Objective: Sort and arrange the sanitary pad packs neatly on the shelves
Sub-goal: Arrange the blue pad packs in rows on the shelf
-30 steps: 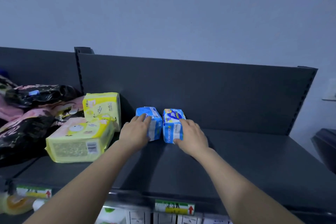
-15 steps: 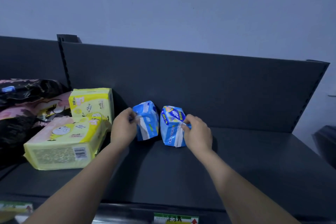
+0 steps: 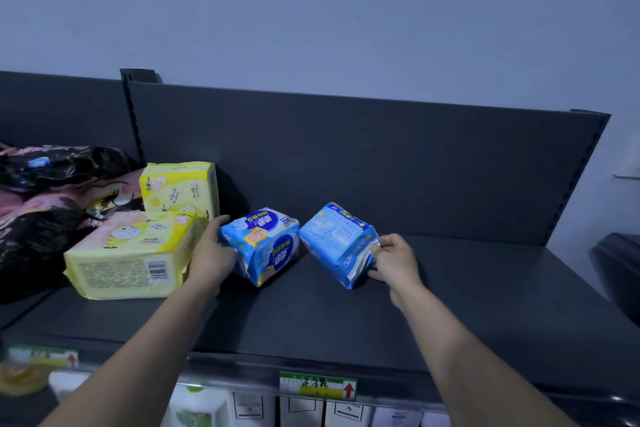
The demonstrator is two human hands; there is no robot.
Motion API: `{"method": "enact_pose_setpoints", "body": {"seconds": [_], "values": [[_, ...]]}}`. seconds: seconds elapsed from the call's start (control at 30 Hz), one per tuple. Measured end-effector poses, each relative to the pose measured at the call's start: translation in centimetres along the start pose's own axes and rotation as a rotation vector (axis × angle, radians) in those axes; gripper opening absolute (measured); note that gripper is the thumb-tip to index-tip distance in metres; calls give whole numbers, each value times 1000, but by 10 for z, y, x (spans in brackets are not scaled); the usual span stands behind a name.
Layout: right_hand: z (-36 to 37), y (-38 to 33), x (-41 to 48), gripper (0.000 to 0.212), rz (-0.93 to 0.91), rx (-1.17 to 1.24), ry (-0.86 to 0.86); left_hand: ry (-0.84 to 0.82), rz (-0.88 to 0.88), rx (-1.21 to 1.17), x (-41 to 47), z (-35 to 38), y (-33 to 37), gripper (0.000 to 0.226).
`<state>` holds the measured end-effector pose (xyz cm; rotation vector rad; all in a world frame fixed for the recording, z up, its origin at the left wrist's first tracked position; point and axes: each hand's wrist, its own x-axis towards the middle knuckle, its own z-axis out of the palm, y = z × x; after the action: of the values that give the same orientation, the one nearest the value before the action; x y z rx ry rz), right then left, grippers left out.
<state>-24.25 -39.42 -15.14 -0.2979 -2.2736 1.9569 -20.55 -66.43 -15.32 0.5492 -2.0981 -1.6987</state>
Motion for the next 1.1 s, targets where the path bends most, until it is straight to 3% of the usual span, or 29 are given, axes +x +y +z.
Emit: {"method": "enact_pose_setpoints", "body": {"seconds": [0.1,0.23,0.33,0.5,0.63,0.7,0.8,0.87,1.0,1.1], "values": [[-1,1,-4,23,-29,-22,-5,-41,153,158,-8,-4,2,77],[-1,2,-8,28,-50,-78,-25,-250,153,118,-24,-9,6,93],[0,2,-8,28,-71,-81,-21,-248,195,165,-34,-11,13,76],[1,-2,-8,28,-175,-82,36,37,266,427,-31,-13,23,59],[3,-7,-10,33,-266,-72,35,-106,119,538,-23,-15,26,85],[4,-9,-11,31,-329,-147,38,-125,136,632,-25,-14,30,71],[5,-11,-17,15,-450,-324,89,-216,328,681,-27,-12,41,58],[4,-13,-21,10,-531,-409,108,-290,292,712,-27,-13,48,62],[8,-18,-25,36,-628,-522,38,-305,94,842,-21,-23,60,86],[18,-23,-24,35,-575,-326,-124,-348,46,737,-15,-32,60,76]]}}
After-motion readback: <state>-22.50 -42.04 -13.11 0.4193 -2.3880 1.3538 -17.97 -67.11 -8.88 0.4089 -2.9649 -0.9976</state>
